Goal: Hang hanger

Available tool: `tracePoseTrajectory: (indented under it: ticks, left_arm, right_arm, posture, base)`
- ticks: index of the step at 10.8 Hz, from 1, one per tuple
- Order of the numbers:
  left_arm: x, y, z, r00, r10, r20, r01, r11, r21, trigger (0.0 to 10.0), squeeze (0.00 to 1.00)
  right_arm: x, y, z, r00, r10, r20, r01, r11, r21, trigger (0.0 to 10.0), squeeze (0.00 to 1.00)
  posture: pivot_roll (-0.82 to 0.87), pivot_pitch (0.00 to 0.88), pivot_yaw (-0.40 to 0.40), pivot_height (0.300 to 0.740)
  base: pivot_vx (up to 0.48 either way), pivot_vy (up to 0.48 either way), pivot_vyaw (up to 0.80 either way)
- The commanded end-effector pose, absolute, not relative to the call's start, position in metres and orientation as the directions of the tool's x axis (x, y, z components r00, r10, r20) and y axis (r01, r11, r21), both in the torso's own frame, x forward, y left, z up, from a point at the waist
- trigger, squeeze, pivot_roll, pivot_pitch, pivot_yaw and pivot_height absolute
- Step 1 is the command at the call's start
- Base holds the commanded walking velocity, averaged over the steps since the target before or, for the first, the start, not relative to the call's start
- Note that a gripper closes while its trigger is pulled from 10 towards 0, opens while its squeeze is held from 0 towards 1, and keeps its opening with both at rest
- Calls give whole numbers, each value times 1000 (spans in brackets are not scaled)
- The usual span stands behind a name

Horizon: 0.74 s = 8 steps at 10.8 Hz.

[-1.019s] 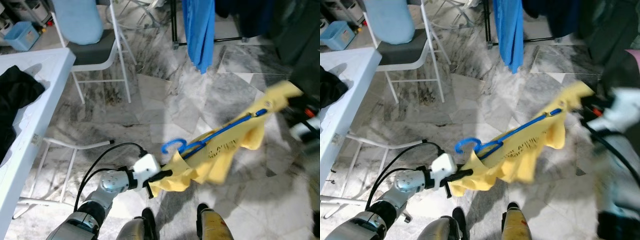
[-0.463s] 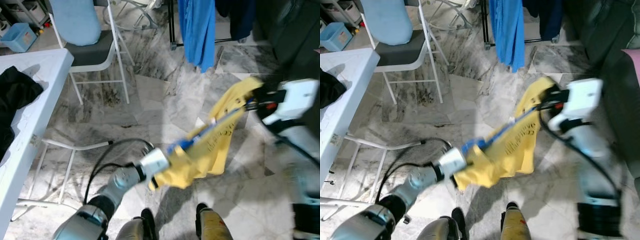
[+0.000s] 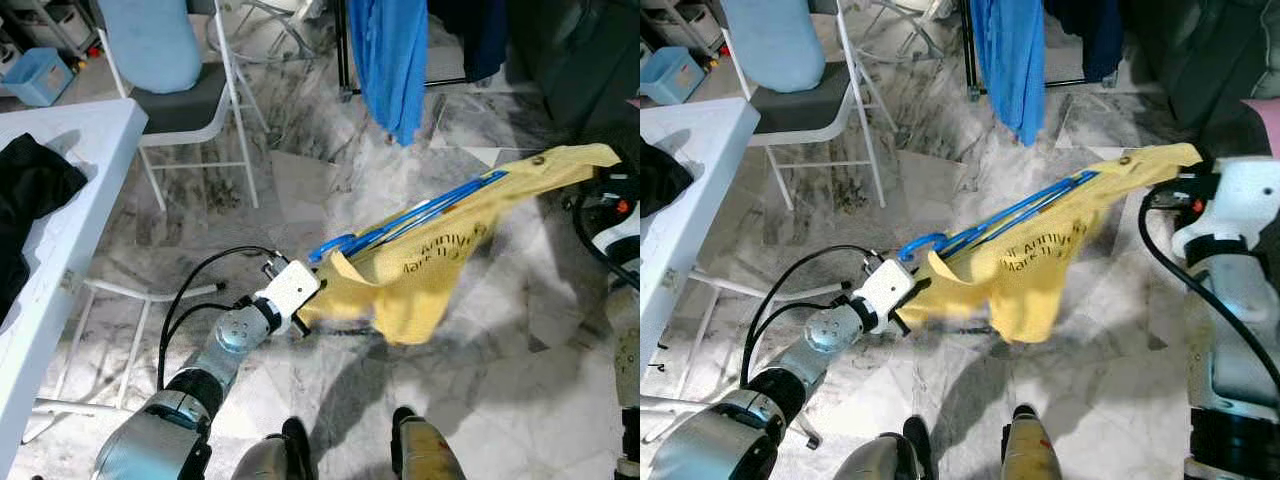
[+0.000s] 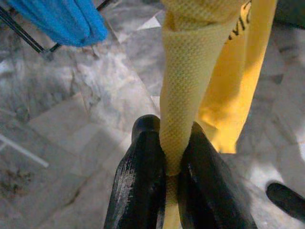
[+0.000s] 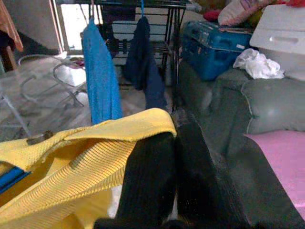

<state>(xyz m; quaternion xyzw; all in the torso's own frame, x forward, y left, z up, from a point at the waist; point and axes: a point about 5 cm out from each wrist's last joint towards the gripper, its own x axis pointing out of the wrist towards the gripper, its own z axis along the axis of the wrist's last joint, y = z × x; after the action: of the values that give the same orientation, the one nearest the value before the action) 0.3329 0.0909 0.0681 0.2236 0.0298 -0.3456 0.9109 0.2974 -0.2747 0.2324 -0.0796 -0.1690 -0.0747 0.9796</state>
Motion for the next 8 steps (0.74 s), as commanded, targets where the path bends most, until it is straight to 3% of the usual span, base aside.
tracePoseTrajectory:
  ticks: [1,5,7,8]
  left_arm:
    - [325,122,46,788,-526,-321,615,696,369,0,0]
    - [316,107,40,713,-593,-375,693,515,504,0,0]
    - [318,98,39,751,-556,-355,659,596,460,0,0]
    - [326,96,44,820,-476,-318,571,719,395,0,0]
  right_arm:
    - [286,-296,246,882,-216,418,287,951,-114,0,0]
    - [293,-278,252,881,-177,439,231,970,-73,0,0]
    - [300,-235,246,919,-15,394,45,997,-65,0,0]
    - [297,-211,240,934,84,347,-65,996,-65,0,0]
  posture:
    - [-281,259,148,740]
    - [-297,264,152,740]
    - [-308,267,145,740]
    - [-308,269,141,740]
  base:
    - [0,0,0]
    - [0,0,0]
    - [0,0,0]
    - [0,0,0]
